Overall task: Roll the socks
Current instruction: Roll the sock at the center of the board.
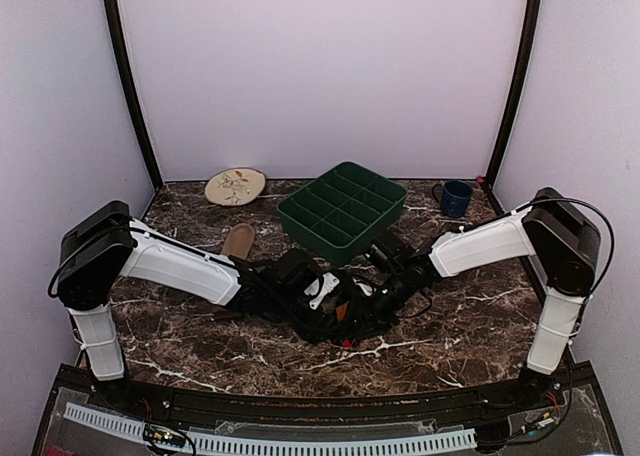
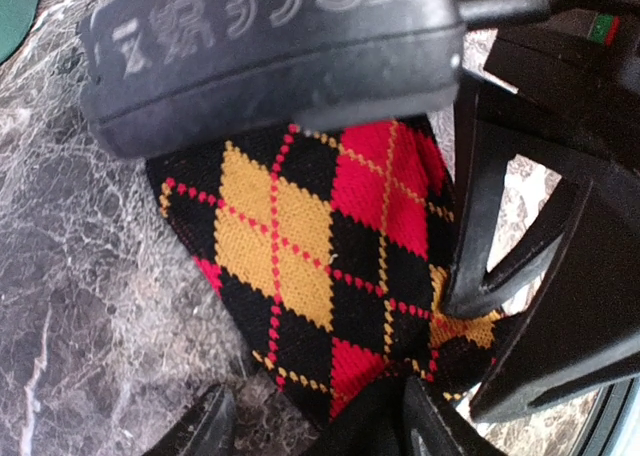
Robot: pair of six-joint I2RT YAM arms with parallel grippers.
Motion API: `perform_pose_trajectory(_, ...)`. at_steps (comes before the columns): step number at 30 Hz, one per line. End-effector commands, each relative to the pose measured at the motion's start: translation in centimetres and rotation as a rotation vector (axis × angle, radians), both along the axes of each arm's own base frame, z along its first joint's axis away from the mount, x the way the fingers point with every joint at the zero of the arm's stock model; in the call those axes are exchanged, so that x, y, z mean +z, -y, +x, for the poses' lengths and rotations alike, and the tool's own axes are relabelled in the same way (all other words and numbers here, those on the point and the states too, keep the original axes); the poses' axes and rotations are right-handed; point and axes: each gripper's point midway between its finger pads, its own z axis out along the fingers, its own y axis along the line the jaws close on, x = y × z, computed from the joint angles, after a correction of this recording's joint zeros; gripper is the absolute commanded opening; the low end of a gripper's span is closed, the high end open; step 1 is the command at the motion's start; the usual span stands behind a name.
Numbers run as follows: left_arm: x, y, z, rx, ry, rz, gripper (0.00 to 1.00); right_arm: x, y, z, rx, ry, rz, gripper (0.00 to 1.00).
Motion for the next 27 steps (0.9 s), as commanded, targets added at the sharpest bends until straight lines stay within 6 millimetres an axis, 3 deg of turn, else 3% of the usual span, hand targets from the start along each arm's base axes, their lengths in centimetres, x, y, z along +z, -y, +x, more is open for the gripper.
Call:
perform_pose_trajectory(1,-3.5,-2.4,-1.5,-0.003,-0.094,0.1,0.59,-0.7,1.6,0.4,-0.047,0.031,-0.076,0.39)
perform_pose_trajectory(27,-5.3,-1.6,-1.6,0.011,-0.166,0.093,0.59,1.6,3.9,1.3,-0.119,0.125,-0.104,0.4)
